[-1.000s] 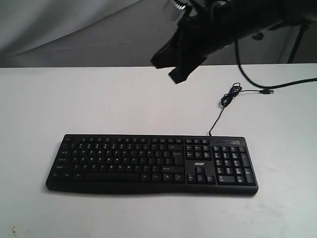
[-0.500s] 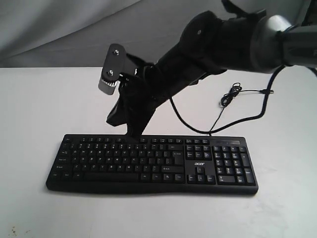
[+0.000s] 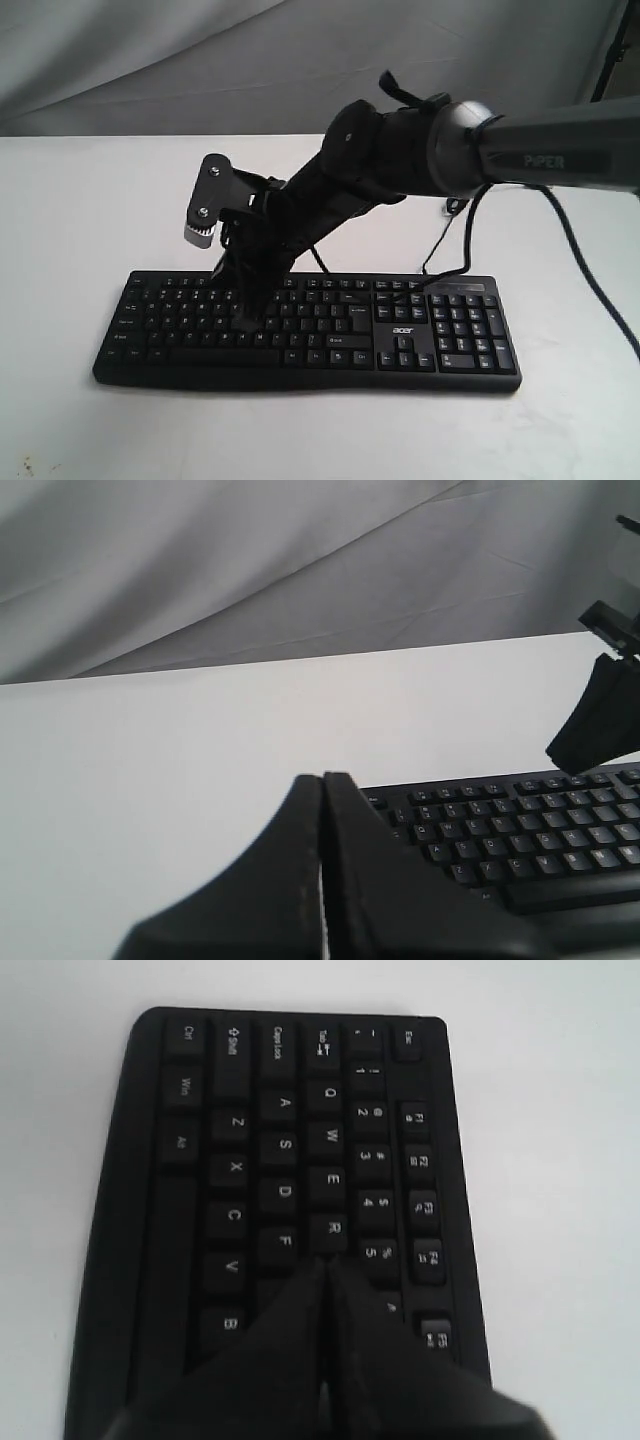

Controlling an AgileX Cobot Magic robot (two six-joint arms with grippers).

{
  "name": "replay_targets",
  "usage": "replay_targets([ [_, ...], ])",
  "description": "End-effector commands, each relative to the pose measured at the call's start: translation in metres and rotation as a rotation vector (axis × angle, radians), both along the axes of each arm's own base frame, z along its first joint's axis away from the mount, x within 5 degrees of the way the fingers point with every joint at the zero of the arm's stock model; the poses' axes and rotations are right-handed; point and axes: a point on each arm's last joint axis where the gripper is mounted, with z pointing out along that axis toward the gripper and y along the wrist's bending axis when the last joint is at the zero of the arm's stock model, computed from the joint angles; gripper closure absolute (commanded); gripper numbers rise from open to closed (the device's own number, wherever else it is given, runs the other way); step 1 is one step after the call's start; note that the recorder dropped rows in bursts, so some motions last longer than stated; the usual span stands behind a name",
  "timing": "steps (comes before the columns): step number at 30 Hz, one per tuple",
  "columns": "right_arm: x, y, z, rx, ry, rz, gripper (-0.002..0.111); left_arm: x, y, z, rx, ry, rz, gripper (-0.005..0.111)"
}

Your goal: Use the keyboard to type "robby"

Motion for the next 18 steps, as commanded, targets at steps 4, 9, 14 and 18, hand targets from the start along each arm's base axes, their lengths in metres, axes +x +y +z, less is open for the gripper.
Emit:
replay_targets([
  [4,0.012,0.026,0.003,0.036,0.025,-0.002,0.108,0.000,0.000,-0.001,0.001,-0.005,-0.006,0.107],
  [9,0.017,0.041,-0.009,-0.038,0.040,-0.060,0.108,0.000,0.000,-0.001,0.001,-0.005,-0.006,0.107],
  [14,0.023,0.050,-0.009,-0.066,0.022,-0.084,0.108,0.000,0.000,-0.001,0.001,-0.005,-0.006,0.107],
  [18,0.024,0.052,-0.012,-0.075,0.030,-0.075,0.108,0.000,0.000,-0.001,0.001,-0.005,-0.006,0.107],
])
